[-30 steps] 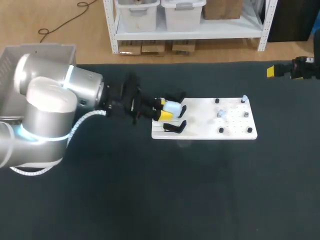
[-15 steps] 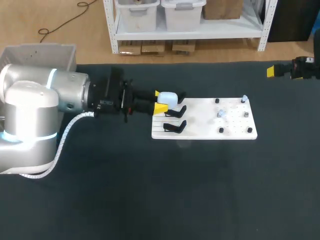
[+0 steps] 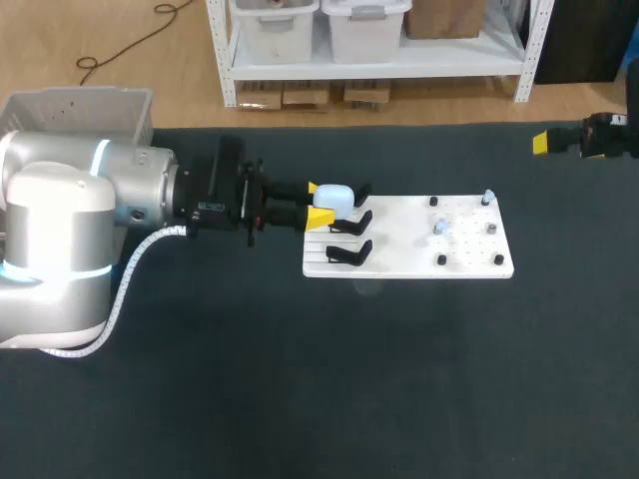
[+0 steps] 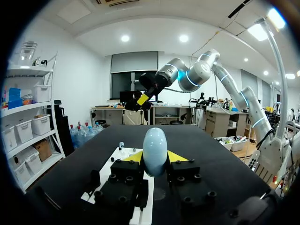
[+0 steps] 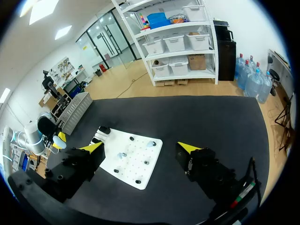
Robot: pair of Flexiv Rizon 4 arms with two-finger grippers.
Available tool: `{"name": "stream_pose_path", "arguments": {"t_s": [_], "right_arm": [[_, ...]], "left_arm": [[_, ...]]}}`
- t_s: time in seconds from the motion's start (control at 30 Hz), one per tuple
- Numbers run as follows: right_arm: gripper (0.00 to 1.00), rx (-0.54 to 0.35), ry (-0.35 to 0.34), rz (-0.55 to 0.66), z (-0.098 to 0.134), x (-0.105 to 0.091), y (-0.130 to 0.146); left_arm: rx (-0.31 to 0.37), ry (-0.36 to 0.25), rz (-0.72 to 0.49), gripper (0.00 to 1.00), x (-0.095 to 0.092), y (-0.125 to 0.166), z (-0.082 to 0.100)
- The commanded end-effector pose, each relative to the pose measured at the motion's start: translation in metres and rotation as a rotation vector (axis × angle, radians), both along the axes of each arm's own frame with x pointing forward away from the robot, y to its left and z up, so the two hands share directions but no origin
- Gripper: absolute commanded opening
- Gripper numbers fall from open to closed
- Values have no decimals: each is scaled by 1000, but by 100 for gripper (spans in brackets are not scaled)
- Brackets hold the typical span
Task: Pick up each earbud case from the left stands, insert the matching earbuds, close the lid, and place the case in the box.
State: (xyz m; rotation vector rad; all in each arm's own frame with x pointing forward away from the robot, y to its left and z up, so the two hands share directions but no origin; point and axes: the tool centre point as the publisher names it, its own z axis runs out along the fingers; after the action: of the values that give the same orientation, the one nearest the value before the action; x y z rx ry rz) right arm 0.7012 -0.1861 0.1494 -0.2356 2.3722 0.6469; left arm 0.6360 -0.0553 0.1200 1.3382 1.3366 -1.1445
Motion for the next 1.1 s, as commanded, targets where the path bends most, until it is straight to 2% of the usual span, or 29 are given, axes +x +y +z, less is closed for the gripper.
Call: {"name": "stream_pose_path", "arguments": {"t_s": [0.03, 0.17, 0.33, 0.6, 0.93, 1.1], "right_arm": [[100, -2, 0, -1, 0, 0, 0], [100, -2, 0, -1, 0, 0, 0], [100, -12, -2, 28, 5, -4, 7], [100, -52, 0, 106, 16, -35, 26], [100, -129, 22, 237, 25, -75, 84], [100, -136, 77, 307, 20, -88, 118]], "left_arm": [[-3, -2, 3, 0, -1, 0, -1], [-3, -2, 3, 0, -1, 0, -1], [-41, -6, -2, 0, -15, -7, 1], [-79, 14, -21, 0, -21, -15, -2], [-82, 40, -30, 0, -22, -16, -7], [-87, 46, -24, 0, -18, -14, -12]]}}
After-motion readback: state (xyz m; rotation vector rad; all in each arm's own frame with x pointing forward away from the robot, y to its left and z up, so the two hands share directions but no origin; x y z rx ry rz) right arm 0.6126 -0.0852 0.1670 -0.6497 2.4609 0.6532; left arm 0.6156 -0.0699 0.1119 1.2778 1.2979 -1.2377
